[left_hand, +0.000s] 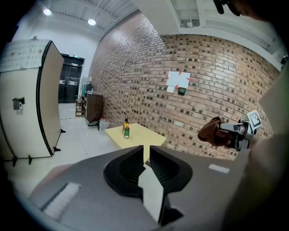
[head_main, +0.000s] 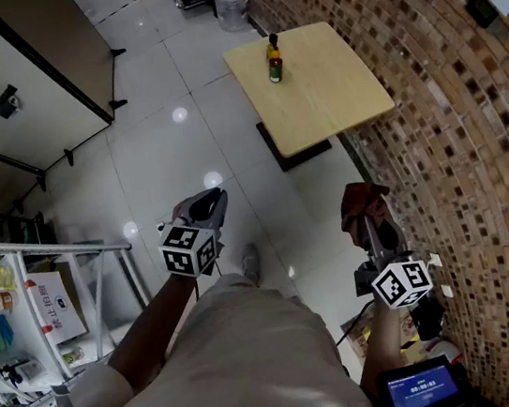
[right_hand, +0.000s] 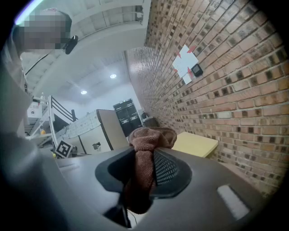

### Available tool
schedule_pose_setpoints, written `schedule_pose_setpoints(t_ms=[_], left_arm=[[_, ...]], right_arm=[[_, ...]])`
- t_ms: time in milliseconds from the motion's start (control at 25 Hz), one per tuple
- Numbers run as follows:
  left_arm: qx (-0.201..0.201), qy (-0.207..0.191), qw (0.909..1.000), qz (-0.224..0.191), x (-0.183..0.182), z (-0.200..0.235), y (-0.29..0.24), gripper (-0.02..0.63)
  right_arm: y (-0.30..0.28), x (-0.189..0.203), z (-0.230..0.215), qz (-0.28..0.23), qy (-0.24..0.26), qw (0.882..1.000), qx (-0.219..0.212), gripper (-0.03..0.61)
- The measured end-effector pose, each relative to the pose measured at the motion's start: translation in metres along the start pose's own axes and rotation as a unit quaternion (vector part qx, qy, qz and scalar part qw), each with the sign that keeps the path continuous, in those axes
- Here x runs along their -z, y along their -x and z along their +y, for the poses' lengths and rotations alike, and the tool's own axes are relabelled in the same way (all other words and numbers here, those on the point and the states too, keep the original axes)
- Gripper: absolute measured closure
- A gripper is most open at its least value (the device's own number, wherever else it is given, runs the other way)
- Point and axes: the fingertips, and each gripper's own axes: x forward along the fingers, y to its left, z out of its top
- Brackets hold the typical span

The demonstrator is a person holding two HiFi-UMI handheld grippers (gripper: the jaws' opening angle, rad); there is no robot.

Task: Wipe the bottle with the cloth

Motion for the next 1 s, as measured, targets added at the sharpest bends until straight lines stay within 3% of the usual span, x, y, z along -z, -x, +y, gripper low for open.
schedule_pose_setpoints(t_ms=[360, 600, 1000], left_arm=[[0.035, -0.018, 0.9992, 0.004, -0.033, 0.062, -0.051, 0.551], [0.050, -0.011, 0.9986, 0.010, -0.046, 0.085, -0.090, 0.551], [0.037, -0.004, 0.9983, 0.045, -0.073, 0.097, -0.200, 0.535]], right_arm=[[-0.068, -0.013, -0.007, -0.038, -0.043, 0.998, 0.038, 0.480], [-0.114, -0.013, 0.000, -0.026, -0.046, 0.998, 0.030, 0.480], [-0.210, -0.053, -0.076, -0.007, -0.066, 0.998, 0.001, 0.480]])
